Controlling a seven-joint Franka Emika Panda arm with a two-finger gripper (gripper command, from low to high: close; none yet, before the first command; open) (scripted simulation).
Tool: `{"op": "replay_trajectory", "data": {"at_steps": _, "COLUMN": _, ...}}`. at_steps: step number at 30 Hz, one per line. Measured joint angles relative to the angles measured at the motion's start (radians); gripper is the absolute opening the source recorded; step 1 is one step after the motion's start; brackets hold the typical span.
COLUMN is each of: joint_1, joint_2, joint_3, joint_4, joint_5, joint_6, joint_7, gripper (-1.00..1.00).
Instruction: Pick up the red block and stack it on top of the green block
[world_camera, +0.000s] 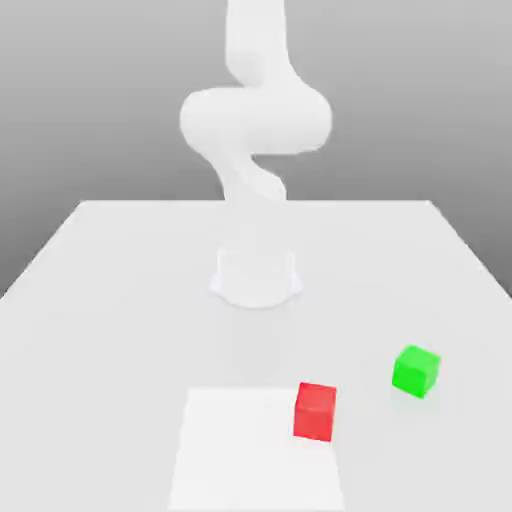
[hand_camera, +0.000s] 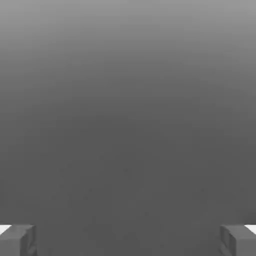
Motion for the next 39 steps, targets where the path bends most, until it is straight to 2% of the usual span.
{"op": "replay_trajectory", "data": {"at_steps": 6, "joint_1": -0.061, "joint_2": 0.229, "joint_3": 0.118, "joint_4": -0.132, "joint_5": -0.064, "joint_6": 0.131, "joint_7": 0.163, "gripper": 0.0}}
{"op": "replay_trajectory", "data": {"at_steps": 13, "joint_1": -0.087, "joint_2": 0.502, "joint_3": 0.191, "joint_4": -0.288, "joint_5": -0.105, "joint_6": 0.287, "joint_7": 0.332, "gripper": 0.0}}
{"op": "replay_trajectory", "data": {"at_steps": 16, "joint_1": -0.076, "joint_2": 0.614, "joint_3": 0.207, "joint_4": -0.358, "joint_5": -0.08, "joint_6": 0.36, "joint_7": 0.375, "gripper": 0.0}}
{"op": "replay_trajectory", "data": {"at_steps": 19, "joint_1": -0.043, "joint_2": 0.705, "joint_3": 0.221, "joint_4": -0.418, "joint_5": -0.007, "joint_6": 0.427, "joint_7": 0.377, "gripper": 0.0}}
{"op": "replay_trajectory", "data": {"at_steps": 23, "joint_1": -0.034, "joint_2": 0.791, "joint_3": 0.202, "joint_4": -0.418, "joint_5": -0.033, "joint_6": 0.498, "joint_7": 0.412, "gripper": 0.0}}
{"op": "replay_trajectory", "data": {"at_steps": 30, "joint_1": 0.035, "joint_2": 0.948, "joint_3": 0.099, "joint_4": -0.397, "joint_5": -0.171, "joint_6": 0.625, "joint_7": 0.513, "gripper": 0.0}}
{"op": "replay_trajectory", "data": {"at_steps": 31, "joint_1": 0.051, "joint_2": 0.967, "joint_3": 0.081, "joint_4": -0.395, "joint_5": -0.182, "joint_6": 0.64, "joint_7": 0.52, "gripper": -1.0}}
{"op": "replay_trajectory", "data": {"at_steps": 39, "joint_1": 0.048, "joint_2": 0.954, "joint_3": 0.088, "joint_4": -0.396, "joint_5": -0.169, "joint_6": 0.632, "joint_7": 0.512, "gripper": -1.0}}
